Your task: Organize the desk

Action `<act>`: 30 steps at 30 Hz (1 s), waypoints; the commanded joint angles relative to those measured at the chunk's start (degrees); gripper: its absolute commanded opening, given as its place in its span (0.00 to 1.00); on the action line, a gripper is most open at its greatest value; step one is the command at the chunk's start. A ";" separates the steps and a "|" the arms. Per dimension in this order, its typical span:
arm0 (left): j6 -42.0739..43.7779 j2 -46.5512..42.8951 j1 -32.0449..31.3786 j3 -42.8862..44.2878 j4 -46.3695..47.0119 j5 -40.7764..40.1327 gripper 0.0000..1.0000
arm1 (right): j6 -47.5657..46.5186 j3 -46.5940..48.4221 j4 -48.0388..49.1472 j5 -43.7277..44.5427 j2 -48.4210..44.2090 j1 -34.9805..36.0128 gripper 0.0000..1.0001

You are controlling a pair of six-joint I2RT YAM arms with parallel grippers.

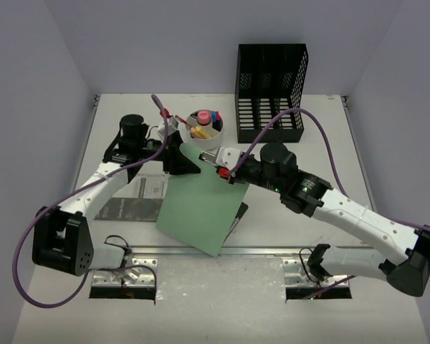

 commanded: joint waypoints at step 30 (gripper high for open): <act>40.11 -3.68 -0.60 4.90 -27.82 10.31 0.00 | 41.40 13.85 -20.74 -39.22 -2.17 -21.32 0.77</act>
